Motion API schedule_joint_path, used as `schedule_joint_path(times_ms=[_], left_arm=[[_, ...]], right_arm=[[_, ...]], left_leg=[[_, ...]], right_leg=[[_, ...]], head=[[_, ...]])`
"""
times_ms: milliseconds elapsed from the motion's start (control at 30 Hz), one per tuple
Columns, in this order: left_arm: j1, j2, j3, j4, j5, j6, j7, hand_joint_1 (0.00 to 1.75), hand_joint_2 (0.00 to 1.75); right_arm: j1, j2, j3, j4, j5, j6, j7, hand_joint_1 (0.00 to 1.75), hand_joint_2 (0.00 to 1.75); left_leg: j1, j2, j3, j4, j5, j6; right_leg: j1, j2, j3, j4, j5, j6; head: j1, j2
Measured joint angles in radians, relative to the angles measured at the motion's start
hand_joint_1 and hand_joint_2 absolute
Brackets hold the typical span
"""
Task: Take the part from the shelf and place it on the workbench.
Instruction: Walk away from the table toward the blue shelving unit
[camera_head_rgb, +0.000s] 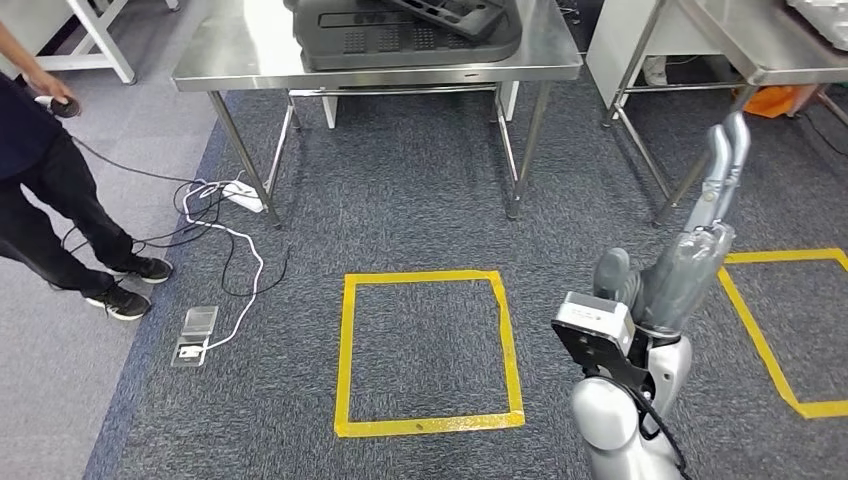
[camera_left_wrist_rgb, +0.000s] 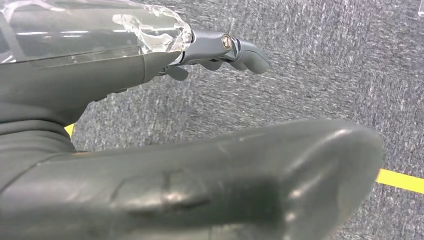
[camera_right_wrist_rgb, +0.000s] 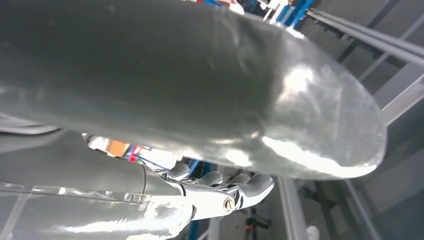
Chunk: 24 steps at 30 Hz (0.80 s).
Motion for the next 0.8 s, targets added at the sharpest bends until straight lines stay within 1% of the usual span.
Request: schedule_joint_path(times_ms=[33,67,100,133,167,200,233,267,300,333,400,433,467,500,533,567,600,633,667,700,733,767,800], left_arm=[[0.000,0.000,0.000,0.000,0.000,0.001,-0.002,0.00,0.00],[0.001,0.000,0.000,0.000,0.000,0.001,-0.003,0.00,0.00],[0.002,0.000,0.000,0.000,0.000,0.001,-0.004,0.00,0.00],[0.002,0.000,0.000,0.000,0.000,0.001,-0.004,0.00,0.00],[0.002,0.000,0.000,0.000,0.000,0.001,-0.004,0.00,0.00],[0.002,0.000,0.000,0.000,0.000,0.001,-0.005,0.00,0.00],[0.001,0.000,0.000,0.000,0.000,0.001,-0.005,0.00,0.00],[0.000,0.000,0.000,0.000,0.000,0.002,-0.005,0.00,0.00],[0.000,0.000,0.000,0.000,0.000,0.002,-0.005,0.00,0.00],[0.000,0.000,0.000,0.000,0.000,0.002,-0.005,0.00,0.00],[0.002,0.000,0.000,0.000,0.000,0.002,-0.005,0.00,0.00],[0.002,0.000,0.000,0.000,0.000,0.002,-0.005,0.00,0.00],[0.002,0.000,0.000,0.000,0.000,0.002,-0.005,0.00,0.00],[0.002,0.000,0.000,0.000,0.000,0.002,-0.005,0.00,0.00],[0.003,0.000,0.000,0.000,0.000,0.002,-0.005,0.00,0.00],[0.003,0.000,0.000,0.000,0.000,0.003,-0.005,0.00,0.00],[0.004,0.000,0.000,0.000,0.000,0.004,-0.005,0.00,0.00],[0.004,0.000,0.000,0.000,0.000,0.004,-0.005,0.00,0.00],[0.005,0.000,0.000,0.000,0.000,0.005,-0.005,0.00,0.00],[0.004,0.000,0.000,0.000,0.000,0.005,-0.005,0.00,0.00],[0.004,0.000,0.000,0.000,0.000,0.005,-0.005,0.00,0.00],[0.003,0.000,0.000,0.000,0.000,0.005,-0.005,0.00,0.00],[0.002,0.000,0.000,0.000,0.000,0.005,-0.005,0.00,0.00]], right_arm=[[0.000,0.000,0.000,0.000,0.003,0.000,0.003,0.00,1.75],[0.001,0.000,0.000,0.000,0.006,0.000,0.005,0.00,1.75],[0.001,0.000,0.000,0.000,0.010,0.000,0.007,0.00,1.75],[0.002,0.000,0.000,0.000,0.013,0.000,0.010,0.00,1.75],[0.003,0.000,0.000,0.000,0.016,0.000,0.012,0.00,1.75],[0.004,0.000,0.000,0.000,0.019,0.000,0.015,0.00,1.75],[0.005,0.000,0.000,0.000,0.023,0.000,0.017,0.00,1.75],[0.005,0.000,0.000,0.000,0.027,0.000,0.020,0.00,1.75],[0.005,0.000,0.000,-0.001,0.030,0.000,0.021,0.00,1.75],[0.005,0.000,0.000,-0.001,0.032,0.000,0.023,0.00,1.75],[0.005,0.000,0.000,-0.001,0.034,0.000,0.027,0.00,1.75],[0.005,0.000,0.000,-0.001,0.035,0.000,0.028,0.00,1.75],[0.005,0.000,0.000,-0.001,0.036,0.000,0.029,0.00,1.75],[0.006,0.000,0.000,-0.002,0.037,0.000,0.031,0.00,1.75],[0.006,0.000,0.000,-0.002,0.039,0.000,0.033,0.00,1.75],[0.007,-0.001,0.000,-0.002,0.042,0.000,0.036,0.00,1.75],[0.008,-0.001,0.000,-0.002,0.045,0.000,0.039,0.00,1.75],[0.009,-0.003,0.000,-0.002,0.047,0.000,0.041,0.00,1.75],[0.009,-0.004,0.000,-0.002,0.049,0.000,0.044,0.00,1.75],[0.010,-0.005,0.000,-0.002,0.050,0.000,0.045,0.00,1.75],[0.010,-0.006,0.000,-0.002,0.051,0.000,0.046,0.00,1.75],[0.010,-0.007,0.000,-0.002,0.051,0.000,0.047,0.00,1.75],[0.011,-0.007,0.000,-0.003,0.051,0.000,0.047,0.00,1.75]], left_leg=[[0.001,0.000,-0.019,0.060,-0.043,-0.004],[0.002,-0.001,-0.033,0.118,-0.073,-0.006],[0.003,-0.001,-0.037,0.158,-0.084,-0.008],[0.004,0.000,-0.027,0.168,-0.075,-0.008],[0.004,0.000,0.002,0.140,-0.053,-0.006],[0.004,0.001,0.046,0.079,-0.027,-0.004],[0.003,0.004,0.093,0.007,-0.013,0.000],[0.001,0.006,0.129,-0.054,-0.006,0.004],[-0.001,0.008,0.150,-0.095,-0.007,0.009],[-0.003,0.008,0.155,-0.112,-0.011,0.013],[-0.002,0.003,0.150,-0.120,-0.005,0.024],[0.000,0.001,0.147,-0.124,0.000,0.031],[0.003,0.000,0.144,-0.127,0.007,0.039],[0.003,-0.001,0.140,-0.129,0.012,0.045],[0.002,-0.002,0.134,-0.129,0.016,0.049],[0.001,-0.004,0.128,-0.128,0.019,0.051],[0.000,-0.007,0.123,-0.126,0.022,0.052],[0.000,-0.012,0.119,-0.125,0.024,0.051],[0.000,-0.017,0.116,-0.122,0.025,0.050],[0.001,-0.023,0.114,-0.119,0.026,0.048],[0.001,-0.029,0.111,-0.116,0.027,0.046],[0.000,-0.036,0.106,-0.111,0.027,0.043],[0.000,-0.042,0.100,-0.107,0.029,0.037]], right_leg=[[0.000,0.000,-0.011,0.001,0.007,-0.004],[0.001,-0.001,-0.021,0.002,0.014,-0.005],[0.001,-0.001,-0.032,0.005,0.021,-0.005],[0.001,-0.002,-0.042,0.008,0.026,-0.003],[0.001,-0.002,-0.050,0.011,0.030,-0.001],[0.001,-0.004,-0.056,0.014,0.033,0.002],[0.002,-0.006,-0.060,0.017,0.035,0.005],[0.004,-0.008,-0.063,0.020,0.038,0.009],[0.005,-0.011,-0.065,0.022,0.040,0.013],[0.006,-0.015,-0.066,0.023,0.043,0.018],[0.006,-0.019,-0.068,0.024,0.046,0.029],[0.005,-0.016,-0.071,0.033,0.036,0.034],[0.004,-0.012,-0.082,0.060,0.014,0.039],[0.003,-0.007,-0.101,0.107,-0.020,0.044],[0.002,-0.002,-0.126,0.169,-0.057,0.047],[0.002,0.000,-0.152,0.233,-0.089,0.049],[0.001,0.000,-0.168,0.278,-0.104,0.051],[0.001,0.001,-0.168,0.289,-0.100,0.052],[0.001,0.003,-0.148,0.261,-0.077,0.051],[0.000,0.009,-0.113,0.201,-0.042,0.049],[-0.002,0.026,-0.076,0.133,-0.016,0.046],[-0.002,0.043,-0.047,0.074,0.003,0.043],[-0.002,0.056,-0.032,0.038,0.010,0.040]], head=[[-0.004,0.000],[-0.007,0.000],[-0.007,0.000],[-0.008,0.000],[-0.009,0.000],[-0.009,0.000],[-0.010,0.000],[-0.010,0.000],[-0.010,0.000],[-0.010,0.000],[-0.009,0.000],[-0.007,0.000],[-0.004,0.000],[-0.001,0.000],[0.003,0.000],[0.006,0.000],[0.006,0.000],[0.007,0.000],[0.008,0.000],[0.009,0.000],[0.010,0.000],[0.010,0.000],[0.009,0.000]])
